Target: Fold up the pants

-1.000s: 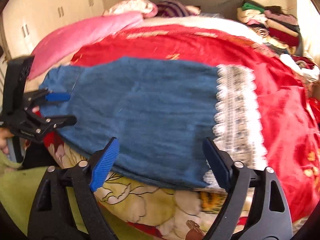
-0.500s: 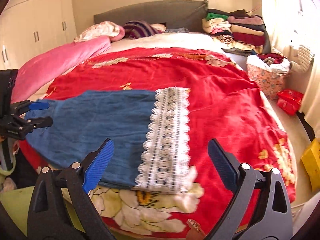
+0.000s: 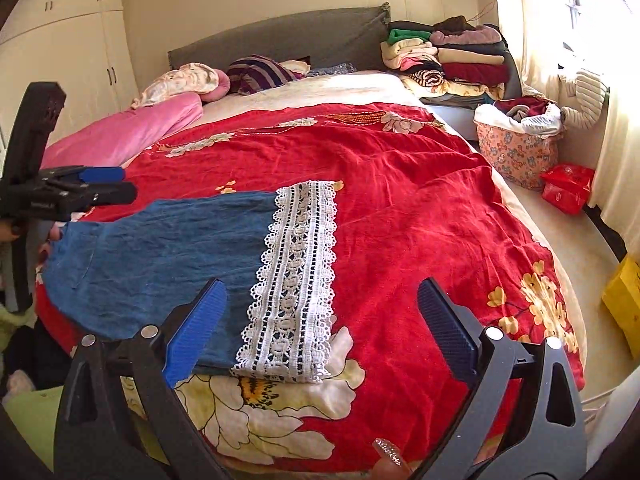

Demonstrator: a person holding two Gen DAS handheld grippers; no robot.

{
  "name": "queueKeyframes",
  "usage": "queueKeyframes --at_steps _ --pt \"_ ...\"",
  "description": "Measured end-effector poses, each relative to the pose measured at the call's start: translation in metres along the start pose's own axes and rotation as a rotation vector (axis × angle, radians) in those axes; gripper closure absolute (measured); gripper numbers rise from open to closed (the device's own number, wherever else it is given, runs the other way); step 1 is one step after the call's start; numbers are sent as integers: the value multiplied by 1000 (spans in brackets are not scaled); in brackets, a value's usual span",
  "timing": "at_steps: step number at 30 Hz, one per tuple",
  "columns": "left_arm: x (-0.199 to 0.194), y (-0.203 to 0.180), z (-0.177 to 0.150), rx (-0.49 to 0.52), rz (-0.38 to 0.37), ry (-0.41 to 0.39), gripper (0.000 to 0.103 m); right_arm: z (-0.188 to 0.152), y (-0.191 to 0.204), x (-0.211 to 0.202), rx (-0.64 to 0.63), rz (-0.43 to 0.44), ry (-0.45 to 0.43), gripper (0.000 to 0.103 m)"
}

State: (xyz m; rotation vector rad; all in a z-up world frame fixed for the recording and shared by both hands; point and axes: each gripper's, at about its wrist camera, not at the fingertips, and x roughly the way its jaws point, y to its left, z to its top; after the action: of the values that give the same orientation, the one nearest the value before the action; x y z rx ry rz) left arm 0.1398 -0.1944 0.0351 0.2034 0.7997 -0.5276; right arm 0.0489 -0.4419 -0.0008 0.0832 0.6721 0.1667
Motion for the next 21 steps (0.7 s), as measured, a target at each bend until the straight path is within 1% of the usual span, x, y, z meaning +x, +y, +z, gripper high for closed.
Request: queueKeyframes --at_steps 5,13,18,21 --pt "24 -14 22 32 -18 20 5 -6 -2 6 17 17 12 12" --pt "77 -26 47 89 -30 75 5 -22 -2 24 65 38 54 12" --pt "104 -27 56 88 -62 95 5 -31 1 38 102 79 87 12" --pt "117 -28 60 86 -70 90 5 -34 3 43 110 88 96 12"
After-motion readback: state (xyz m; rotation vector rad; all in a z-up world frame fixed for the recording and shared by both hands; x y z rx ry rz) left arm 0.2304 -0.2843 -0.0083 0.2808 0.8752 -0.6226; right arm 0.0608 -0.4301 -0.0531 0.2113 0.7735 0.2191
